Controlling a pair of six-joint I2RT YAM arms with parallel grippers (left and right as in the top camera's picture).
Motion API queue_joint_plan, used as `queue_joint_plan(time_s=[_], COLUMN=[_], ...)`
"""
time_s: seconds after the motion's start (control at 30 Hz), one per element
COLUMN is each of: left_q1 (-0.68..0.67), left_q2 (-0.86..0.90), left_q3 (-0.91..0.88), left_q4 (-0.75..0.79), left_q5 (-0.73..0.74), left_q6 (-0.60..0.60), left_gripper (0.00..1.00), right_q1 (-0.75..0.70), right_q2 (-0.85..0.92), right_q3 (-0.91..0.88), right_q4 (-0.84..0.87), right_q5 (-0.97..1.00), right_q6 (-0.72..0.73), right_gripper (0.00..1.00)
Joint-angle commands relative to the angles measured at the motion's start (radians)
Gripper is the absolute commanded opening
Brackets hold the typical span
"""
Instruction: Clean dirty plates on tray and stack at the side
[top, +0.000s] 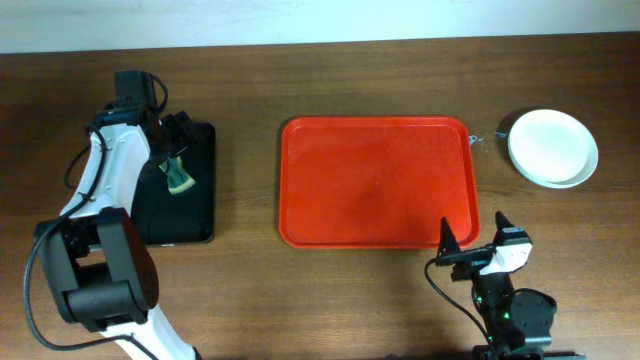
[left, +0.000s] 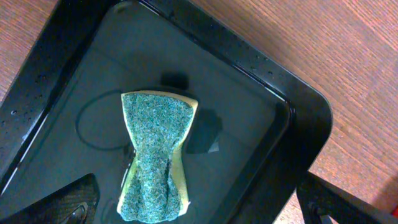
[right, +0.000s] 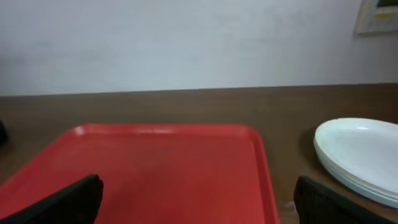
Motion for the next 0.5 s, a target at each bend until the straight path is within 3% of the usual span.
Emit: queue_joint_plan(time_s=[0.0, 0.47], left_q1=[0.005, 0.005], left_q2=[-0.017, -0.017], left_q3=[0.015, 0.015], left_q4=[0.000, 0.000], left_q5=[0.007, 0.007], left_q6=[0.002, 0.002], left_gripper=[0.99, 0.99], right_q1=[0.012, 0.011], right_q2=[-0.011, -0.011], right_q3=[-0.007, -0.007], right_q4=[-0.008, -0.007], right_q5=[0.035, 0.031], right_q6=[-0.068, -0.090], right_gripper=[0.99, 0.98])
